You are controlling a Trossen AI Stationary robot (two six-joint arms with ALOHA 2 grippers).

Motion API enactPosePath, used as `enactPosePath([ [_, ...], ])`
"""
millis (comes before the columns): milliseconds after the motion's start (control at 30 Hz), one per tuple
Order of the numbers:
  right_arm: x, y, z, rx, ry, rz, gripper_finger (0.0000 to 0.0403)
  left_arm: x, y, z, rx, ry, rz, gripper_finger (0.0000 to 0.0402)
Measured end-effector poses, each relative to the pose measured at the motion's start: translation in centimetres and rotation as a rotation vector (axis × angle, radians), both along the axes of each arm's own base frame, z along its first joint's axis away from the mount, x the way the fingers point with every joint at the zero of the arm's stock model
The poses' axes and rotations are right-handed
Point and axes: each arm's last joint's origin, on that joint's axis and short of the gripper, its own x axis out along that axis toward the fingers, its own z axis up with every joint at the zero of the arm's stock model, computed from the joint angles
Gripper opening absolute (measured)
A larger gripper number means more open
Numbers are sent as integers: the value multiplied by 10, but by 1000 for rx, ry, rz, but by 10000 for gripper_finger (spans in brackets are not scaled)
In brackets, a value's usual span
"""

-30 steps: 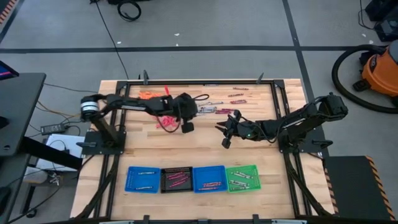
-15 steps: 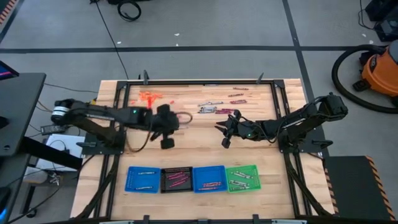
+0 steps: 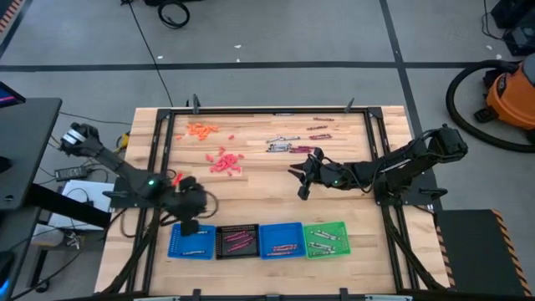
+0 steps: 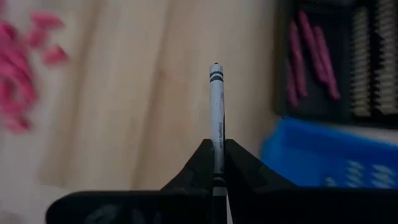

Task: Sort crayons
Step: Put the black crayon into the left blue bin

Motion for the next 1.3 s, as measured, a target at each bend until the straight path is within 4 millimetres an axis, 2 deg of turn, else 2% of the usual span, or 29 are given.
enactPosePath([
  [100,0,0,0,0,1,0,86,-13,-11,-1,-82,-42,1,18],
  [300,0,0,0,3,0,-1,86,-31,-36,-4,-193,-122,-139,18],
  [467,0,0,0,1,1,0,86,-38,-47,-18,-287,-119,-143,18],
  [667,0,0,0,0,1,1,86,-48,-50,-44,-403,-104,-122,18],
  [833,0,0,0,0,1,1,86,-54,-48,-56,-409,-66,-87,23],
  [1133,0,0,0,0,2,1,86,-53,-48,-65,-354,-23,-69,86],
  [1300,0,0,0,0,2,1,86,-52,-50,-62,-370,-21,-87,96],
])
